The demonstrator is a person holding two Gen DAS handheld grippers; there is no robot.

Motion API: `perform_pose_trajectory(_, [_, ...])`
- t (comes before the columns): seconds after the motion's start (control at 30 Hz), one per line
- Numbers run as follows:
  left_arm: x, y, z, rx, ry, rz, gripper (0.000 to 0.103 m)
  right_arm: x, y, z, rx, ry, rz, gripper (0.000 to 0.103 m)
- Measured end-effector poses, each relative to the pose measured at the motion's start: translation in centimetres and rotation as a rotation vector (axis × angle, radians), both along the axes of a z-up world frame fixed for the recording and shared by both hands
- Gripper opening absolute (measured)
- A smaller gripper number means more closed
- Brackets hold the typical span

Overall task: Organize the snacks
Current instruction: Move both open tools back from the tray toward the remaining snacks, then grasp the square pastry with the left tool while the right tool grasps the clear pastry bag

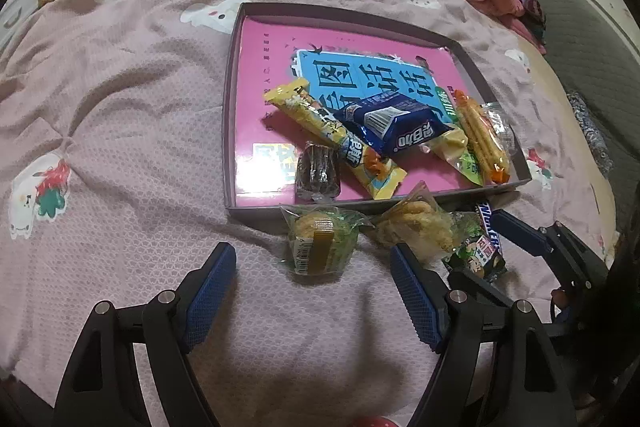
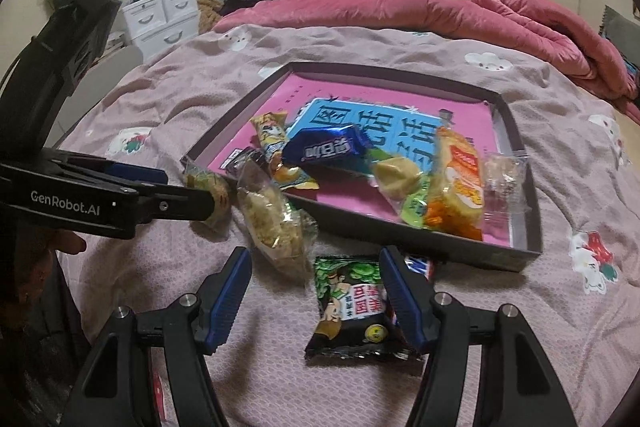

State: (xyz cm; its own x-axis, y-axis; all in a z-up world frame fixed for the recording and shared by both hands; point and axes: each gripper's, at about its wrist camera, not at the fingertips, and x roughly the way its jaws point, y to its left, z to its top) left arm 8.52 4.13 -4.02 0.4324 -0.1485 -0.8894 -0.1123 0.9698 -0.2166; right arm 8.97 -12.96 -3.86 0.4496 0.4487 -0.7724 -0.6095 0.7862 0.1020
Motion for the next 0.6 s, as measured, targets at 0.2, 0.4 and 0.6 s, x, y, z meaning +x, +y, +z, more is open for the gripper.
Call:
perform_pose_trajectory(0.2, [0.2, 0.4, -1.1, -0.013, 0.025, 0.019, 0.08, 0.4, 0.8, -0.7, -0.005, 0.009, 0.025, 0.066])
perform_pose_trajectory(0.4, [0.5, 0.7, -1.5, -0.022, 0.034, 0.027, 0.08, 0.9, 1.9, -1.3, -0.006, 0.016, 0.062, 0.066])
perform_pose_trajectory(0.6, [0.7, 0.8, -1.7, -0.029, 0.039, 0.034, 0.08, 1.1, 3.2, -2.1, 0.003, 0.024, 0.096, 0.066])
